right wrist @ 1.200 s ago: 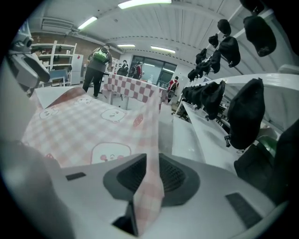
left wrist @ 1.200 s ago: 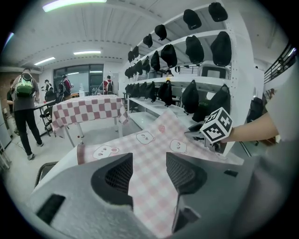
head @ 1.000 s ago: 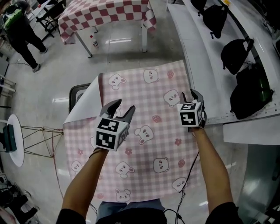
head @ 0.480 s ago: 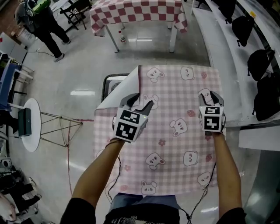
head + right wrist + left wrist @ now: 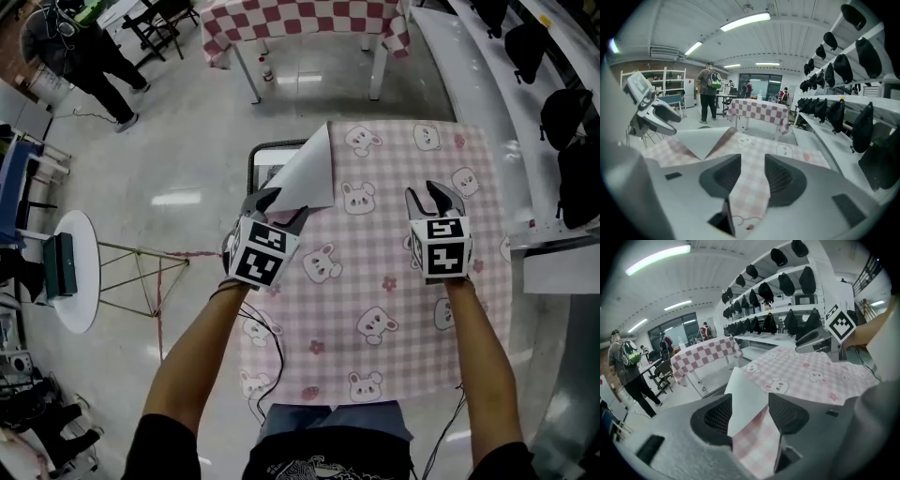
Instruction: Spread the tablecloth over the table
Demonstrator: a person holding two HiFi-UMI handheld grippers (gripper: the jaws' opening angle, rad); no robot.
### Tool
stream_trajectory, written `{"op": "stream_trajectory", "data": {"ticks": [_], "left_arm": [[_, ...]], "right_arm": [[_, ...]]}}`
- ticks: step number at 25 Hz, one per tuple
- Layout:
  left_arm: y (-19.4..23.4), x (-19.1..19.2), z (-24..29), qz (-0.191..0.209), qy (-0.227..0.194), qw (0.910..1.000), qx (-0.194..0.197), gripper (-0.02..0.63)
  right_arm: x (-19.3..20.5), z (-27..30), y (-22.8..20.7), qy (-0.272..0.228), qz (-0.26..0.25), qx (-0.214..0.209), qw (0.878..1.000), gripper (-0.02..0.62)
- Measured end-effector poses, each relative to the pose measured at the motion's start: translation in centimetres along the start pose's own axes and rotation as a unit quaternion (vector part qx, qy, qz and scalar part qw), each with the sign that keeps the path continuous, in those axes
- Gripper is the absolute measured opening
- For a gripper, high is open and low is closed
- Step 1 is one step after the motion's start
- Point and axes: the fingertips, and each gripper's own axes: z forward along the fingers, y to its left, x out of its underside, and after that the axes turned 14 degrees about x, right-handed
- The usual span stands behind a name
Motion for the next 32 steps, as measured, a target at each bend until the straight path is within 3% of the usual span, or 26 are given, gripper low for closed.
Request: {"op": "stream_trajectory", "data": {"ticks": [4, 10, 15, 17, 20, 25, 32], "left_arm": [[1.1, 2.1, -0.2, 0.059, 0.032, 0.9977, 0.008, 0.259], [2.3, 5.2, 1.1, 0.145, 0.09, 0.9851, 0.022, 0.273], [3.9, 7.3, 2.2, 0.178, 0.109, 0.9779, 0.01, 0.271], [4.3, 7.3, 2.4, 0.181, 0.103, 0.9781, -0.001, 0.223], [4.8, 7.1, 2.0, 0.16, 0.084, 0.9835, -0.003, 0.202], [7.2, 6.6, 0.7, 0.066, 0.042, 0.997, 0.001, 0.147], [10.2, 7.0, 0.6, -0.032, 0.005, 0.9994, 0.013, 0.1]], "right_arm": [[-0.3, -1.0, 3.9, -0.001, 0.013, -0.011, 1.0, 0.163], [-0.1, -1.7, 7.4, 0.009, 0.04, -0.023, 0.999, 0.163], [1.1, -1.5, 8.9, 0.031, 0.036, -0.016, 0.999, 0.163], [1.6, -1.3, 9.2, 0.038, 0.03, -0.015, 0.999, 0.163], [1.7, -1.4, 9.3, 0.043, 0.026, -0.012, 0.999, 0.161], [1.0, -1.3, 10.2, 0.044, 0.025, -0.015, 0.999, 0.149], [0.7, 0.1, 11.7, 0.049, 0.019, -0.026, 0.998, 0.146]]}}
